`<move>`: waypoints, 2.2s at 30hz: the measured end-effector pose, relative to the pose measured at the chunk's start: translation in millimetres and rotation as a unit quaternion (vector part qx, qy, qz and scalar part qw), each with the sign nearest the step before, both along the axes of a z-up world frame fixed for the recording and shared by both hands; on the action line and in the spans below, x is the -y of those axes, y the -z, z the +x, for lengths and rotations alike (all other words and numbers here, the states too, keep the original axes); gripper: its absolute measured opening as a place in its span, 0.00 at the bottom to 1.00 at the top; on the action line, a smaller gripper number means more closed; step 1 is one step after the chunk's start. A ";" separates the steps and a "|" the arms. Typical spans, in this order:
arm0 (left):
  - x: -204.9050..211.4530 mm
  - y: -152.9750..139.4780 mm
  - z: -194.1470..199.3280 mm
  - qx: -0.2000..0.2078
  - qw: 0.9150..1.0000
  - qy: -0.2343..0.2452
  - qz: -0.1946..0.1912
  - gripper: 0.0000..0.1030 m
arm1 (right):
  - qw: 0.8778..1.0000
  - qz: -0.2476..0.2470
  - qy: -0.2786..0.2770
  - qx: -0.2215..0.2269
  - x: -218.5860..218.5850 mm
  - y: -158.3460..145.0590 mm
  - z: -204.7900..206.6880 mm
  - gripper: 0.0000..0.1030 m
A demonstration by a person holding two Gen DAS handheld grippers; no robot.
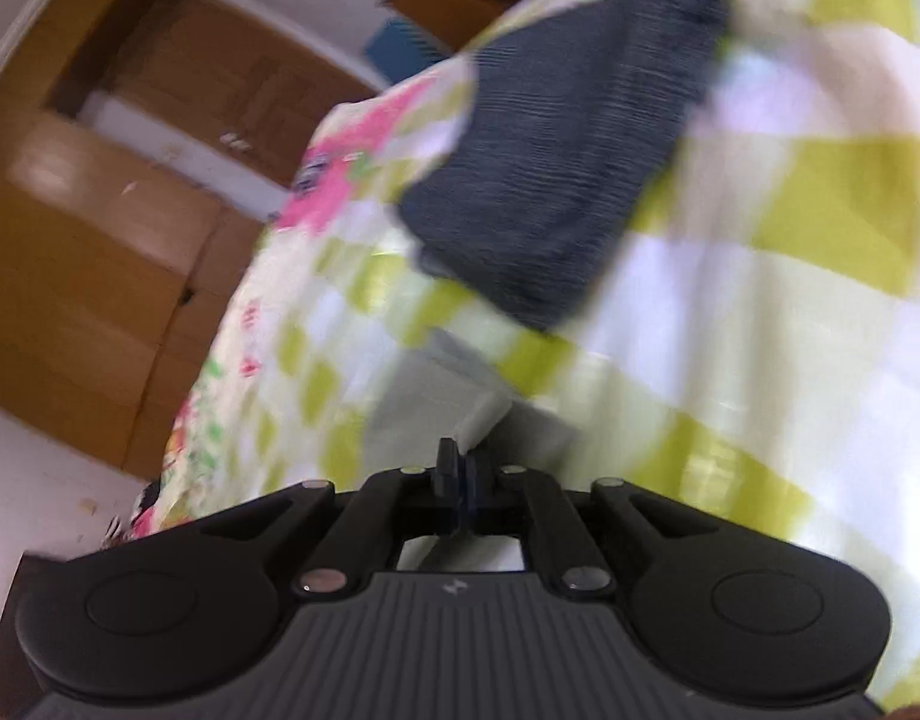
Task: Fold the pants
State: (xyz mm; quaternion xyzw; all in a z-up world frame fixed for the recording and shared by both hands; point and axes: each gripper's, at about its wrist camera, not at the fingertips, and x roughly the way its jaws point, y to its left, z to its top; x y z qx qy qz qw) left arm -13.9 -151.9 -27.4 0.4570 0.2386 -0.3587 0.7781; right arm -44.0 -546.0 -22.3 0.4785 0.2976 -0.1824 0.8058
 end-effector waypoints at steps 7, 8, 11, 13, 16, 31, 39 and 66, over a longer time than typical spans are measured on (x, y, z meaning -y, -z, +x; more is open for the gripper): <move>-2.3 0.5 -4.2 0.000 1.000 0.005 0.000 0.30 | 0.999 0.031 0.003 -0.006 -3.4 -5.2 -24.4 0.22; -1.9 0.7 -4.2 0.001 1.000 0.005 0.001 0.30 | 0.999 0.037 0.001 -0.004 -6.7 -5.5 -25.2 0.27; -2.2 0.6 -5.3 0.001 1.000 0.005 0.001 0.30 | 0.999 0.050 -0.001 0.005 -10.1 -1.3 -17.0 0.41; -1.4 1.4 -6.8 0.005 1.000 0.007 0.004 0.30 | 0.999 0.052 0.000 0.004 -11.2 3.8 -3.3 0.42; -2.5 -0.2 -7.1 0.002 1.000 0.003 0.000 0.30 | 0.999 0.050 -0.002 0.000 -12.5 9.9 9.8 0.45; 3.3 -14.6 -5.8 0.013 1.000 -0.006 -0.005 0.30 | 0.988 0.089 -0.002 0.130 -0.1 -16.9 7.2 0.04; 15.7 -6.8 -29.4 -0.032 0.999 0.017 -0.022 0.31 | 0.999 0.037 0.010 0.001 23.8 2.5 -25.1 0.09; -132.9 2.3 56.6 -0.060 0.956 -0.233 -0.167 0.36 | 0.808 -0.040 -0.586 -0.038 -322.7 20.9 262.7 0.33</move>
